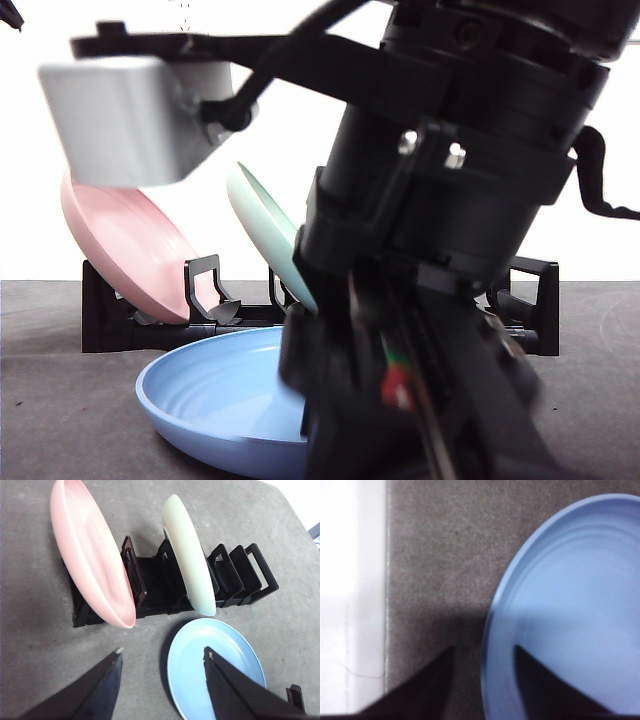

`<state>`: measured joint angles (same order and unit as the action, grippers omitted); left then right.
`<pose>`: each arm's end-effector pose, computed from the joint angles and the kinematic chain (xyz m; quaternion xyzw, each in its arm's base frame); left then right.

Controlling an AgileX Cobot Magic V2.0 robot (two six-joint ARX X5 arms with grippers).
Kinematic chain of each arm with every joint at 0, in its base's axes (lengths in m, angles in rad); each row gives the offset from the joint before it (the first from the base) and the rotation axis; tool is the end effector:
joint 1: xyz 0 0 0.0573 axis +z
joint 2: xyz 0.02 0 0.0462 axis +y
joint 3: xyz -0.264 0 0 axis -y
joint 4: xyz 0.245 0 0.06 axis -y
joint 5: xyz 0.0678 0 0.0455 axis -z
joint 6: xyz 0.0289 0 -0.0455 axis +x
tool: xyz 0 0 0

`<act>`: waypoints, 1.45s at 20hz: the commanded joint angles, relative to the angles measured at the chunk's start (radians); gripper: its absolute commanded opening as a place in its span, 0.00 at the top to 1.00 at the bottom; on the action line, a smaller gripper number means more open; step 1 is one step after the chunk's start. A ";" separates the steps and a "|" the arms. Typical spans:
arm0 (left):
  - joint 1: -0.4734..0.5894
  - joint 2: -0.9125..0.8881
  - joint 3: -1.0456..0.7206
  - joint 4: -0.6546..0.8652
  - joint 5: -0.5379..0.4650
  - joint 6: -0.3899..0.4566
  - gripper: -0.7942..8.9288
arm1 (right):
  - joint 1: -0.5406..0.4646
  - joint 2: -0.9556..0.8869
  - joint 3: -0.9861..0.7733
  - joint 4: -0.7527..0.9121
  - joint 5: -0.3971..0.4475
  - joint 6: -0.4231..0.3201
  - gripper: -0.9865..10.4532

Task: Place the plate

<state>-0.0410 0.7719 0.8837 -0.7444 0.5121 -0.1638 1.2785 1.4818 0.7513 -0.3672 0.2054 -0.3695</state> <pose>0.1419 -0.0200 0.3196 -0.1471 0.3227 -0.2339 0.9053 0.0814 0.2500 0.1621 -0.4812 0.2979 0.4993 0.6560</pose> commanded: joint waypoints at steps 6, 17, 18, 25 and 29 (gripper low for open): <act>-0.001 0.005 0.024 0.027 0.007 0.033 0.66 | 0.033 -0.145 0.175 -0.081 -0.169 0.151 0.66; -0.002 0.016 0.024 0.037 -0.029 0.003 0.66 | -0.520 -0.514 0.161 -0.251 -0.183 0.228 0.67; -0.002 0.024 0.024 0.040 -0.052 -0.008 0.66 | -0.591 -0.534 0.161 -0.263 -0.183 0.231 0.67; -0.007 0.165 0.115 0.046 -0.264 -0.045 0.66 | -0.911 -0.570 0.161 -0.399 -0.206 0.285 0.67; -0.026 0.365 0.345 -0.073 -0.288 -0.047 0.66 | -0.914 -0.570 0.161 -0.396 -0.206 0.286 0.67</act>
<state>-0.0647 1.1175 1.1950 -0.8238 0.2272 -0.2035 0.3595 0.9054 0.9081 -0.7723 0.0006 -0.0963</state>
